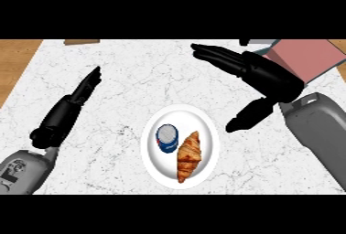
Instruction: Pick the can from the plate and place it in the cardboard box
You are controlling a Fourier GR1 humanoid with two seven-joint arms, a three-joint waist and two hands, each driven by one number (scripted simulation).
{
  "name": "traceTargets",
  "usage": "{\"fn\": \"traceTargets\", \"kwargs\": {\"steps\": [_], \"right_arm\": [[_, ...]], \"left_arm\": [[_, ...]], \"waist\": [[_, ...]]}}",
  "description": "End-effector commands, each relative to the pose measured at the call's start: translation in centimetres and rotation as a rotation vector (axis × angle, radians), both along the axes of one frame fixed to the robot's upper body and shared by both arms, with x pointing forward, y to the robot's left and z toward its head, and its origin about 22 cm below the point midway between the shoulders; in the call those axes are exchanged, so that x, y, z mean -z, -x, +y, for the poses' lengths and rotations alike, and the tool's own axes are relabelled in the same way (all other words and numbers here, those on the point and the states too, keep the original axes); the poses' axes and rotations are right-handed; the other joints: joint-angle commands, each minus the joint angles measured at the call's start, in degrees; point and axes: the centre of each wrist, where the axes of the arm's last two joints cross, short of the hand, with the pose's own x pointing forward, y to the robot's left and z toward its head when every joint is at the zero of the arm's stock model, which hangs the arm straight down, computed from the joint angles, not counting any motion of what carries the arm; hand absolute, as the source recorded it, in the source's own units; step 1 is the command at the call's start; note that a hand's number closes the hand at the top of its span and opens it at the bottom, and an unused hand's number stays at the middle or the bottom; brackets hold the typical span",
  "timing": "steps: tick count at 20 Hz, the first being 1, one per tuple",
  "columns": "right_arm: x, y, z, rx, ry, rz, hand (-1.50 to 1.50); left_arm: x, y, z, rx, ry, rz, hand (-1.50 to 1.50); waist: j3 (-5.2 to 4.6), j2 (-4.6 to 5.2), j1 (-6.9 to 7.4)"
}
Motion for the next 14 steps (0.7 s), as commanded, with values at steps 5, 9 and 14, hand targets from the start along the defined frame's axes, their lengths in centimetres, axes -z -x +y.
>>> {"fn": "traceTargets", "kwargs": {"steps": [5,9,14], "right_arm": [[-3.0,2.1,5.5,-0.074,0.455,-0.112,-1.50],[-1.5,6.4,8.5,-0.119,0.568,-0.119,-1.50],[-1.5,8.0,11.8,-0.041,0.696,-0.158,-1.50]], "left_arm": [[0.8,0.0,0.8,-0.014,-0.011,0.025,0.00],[0.7,0.2,-0.1,-0.013,-0.011,-0.017,0.00],[0.5,0.3,1.2,-0.004,0.003,0.017,0.00]], "waist": [[-0.11,-0.38,-0.70],[-0.06,-0.75,-1.66],[-0.04,-0.44,-0.93]]}}
